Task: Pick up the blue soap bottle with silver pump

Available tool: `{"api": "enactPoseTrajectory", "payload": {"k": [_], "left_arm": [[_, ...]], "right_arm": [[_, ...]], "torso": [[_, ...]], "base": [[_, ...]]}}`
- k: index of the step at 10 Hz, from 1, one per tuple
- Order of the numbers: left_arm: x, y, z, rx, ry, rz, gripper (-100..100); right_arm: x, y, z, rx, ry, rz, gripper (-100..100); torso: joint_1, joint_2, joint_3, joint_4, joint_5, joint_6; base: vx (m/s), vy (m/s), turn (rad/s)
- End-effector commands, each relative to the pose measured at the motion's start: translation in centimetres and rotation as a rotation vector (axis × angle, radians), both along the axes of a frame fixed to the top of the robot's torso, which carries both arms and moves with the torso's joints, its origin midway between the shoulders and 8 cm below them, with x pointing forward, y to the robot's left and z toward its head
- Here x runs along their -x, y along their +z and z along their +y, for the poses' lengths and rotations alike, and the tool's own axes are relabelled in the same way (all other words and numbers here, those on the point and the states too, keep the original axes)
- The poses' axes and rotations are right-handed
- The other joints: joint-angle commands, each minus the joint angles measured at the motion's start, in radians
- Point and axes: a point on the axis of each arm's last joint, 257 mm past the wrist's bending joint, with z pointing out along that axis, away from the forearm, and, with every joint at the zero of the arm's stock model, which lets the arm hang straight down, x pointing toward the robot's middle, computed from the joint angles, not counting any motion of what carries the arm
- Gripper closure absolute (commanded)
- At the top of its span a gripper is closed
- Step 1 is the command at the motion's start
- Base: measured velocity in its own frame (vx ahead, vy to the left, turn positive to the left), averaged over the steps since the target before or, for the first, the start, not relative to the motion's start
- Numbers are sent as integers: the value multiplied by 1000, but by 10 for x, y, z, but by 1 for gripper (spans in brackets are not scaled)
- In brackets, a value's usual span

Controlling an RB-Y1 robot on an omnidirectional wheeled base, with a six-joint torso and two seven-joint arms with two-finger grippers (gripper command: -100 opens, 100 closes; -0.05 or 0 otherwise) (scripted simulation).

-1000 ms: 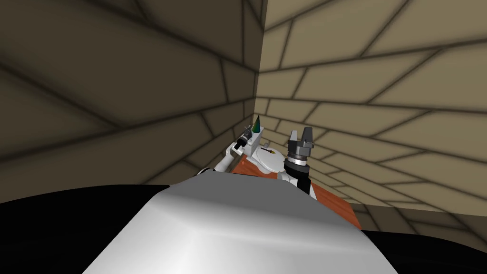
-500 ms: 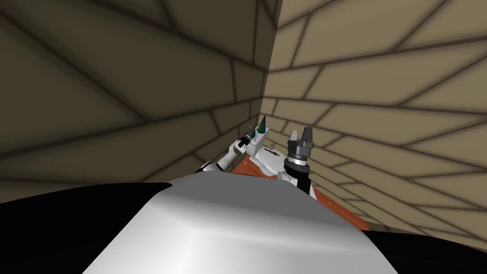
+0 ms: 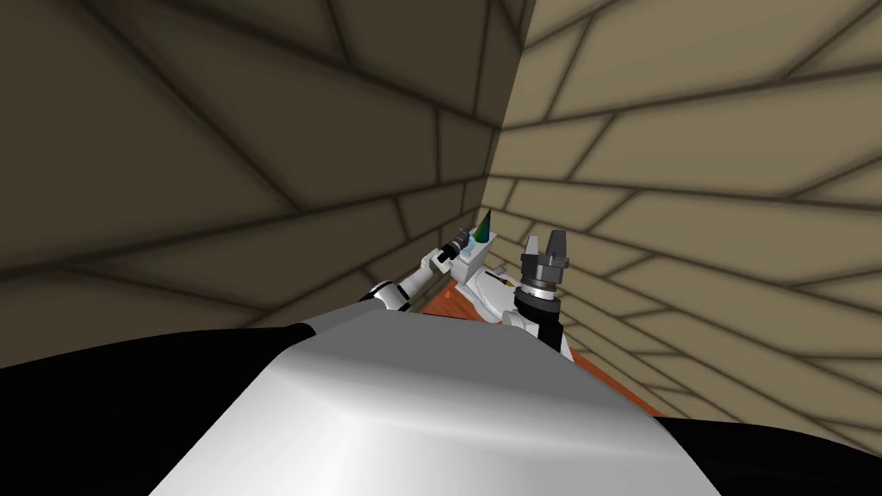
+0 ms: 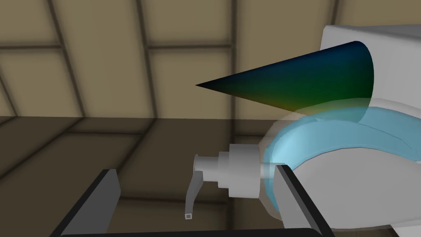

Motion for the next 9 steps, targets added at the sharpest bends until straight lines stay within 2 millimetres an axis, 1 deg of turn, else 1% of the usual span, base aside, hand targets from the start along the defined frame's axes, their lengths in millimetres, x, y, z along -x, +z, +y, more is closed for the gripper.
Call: {"api": "enactPoseTrajectory", "payload": {"k": [1, 2, 3, 4, 5, 7, 8, 9], "left_arm": [[-8, 3, -4, -29, -3, -8, -100], [-11, 3, -4, -38, -3, -10, -100], [-1, 4, -30, -51, -63, -17, -100], [-7, 1, -29, -71, -59, -11, -100], [-13, 2, -30, -90, -55, -15, -100], [-22, 15, -34, -115, -55, -39, -100], [-20, 11, -32, -107, -56, -32, -100], [-20, 12, -32, -108, -56, -33, 100]], "right_arm": [[0, 0, 0, 0, 0, 0, 0], [0, 0, 0, 0, 0, 0, 0], [0, 0, 0, 0, 0, 0, 0], [0, 0, 0, 0, 0, 0, 0], [0, 0, 0, 0, 0, 0, 0], [0, 0, 0, 0, 0, 0, 0], [0, 0, 0, 0, 0, 0, 0], [0, 0, 0, 0, 0, 0, 0]], "torso": [[0, 0, 0, 0, 0, 0], [0, -1, -1, 0, 0, 0], [0, -2, -1, 0, 0, 0], [1, 0, 0, 0, 0, -1], [2, 1, 1, 0, 0, -1], [0, -1, -1, 0, 0, 0], [-1, -2, -1, 0, 0, 0], [0, -2, -1, -1, 0, 0]], "base": [[-8, 5, -57], [3, 4, -14], [-49, 17, 353], [-61, 14, 445], [-25, 3, 166], [4, 0, -28], [0, 0, 0], [0, 0, 0]]}}
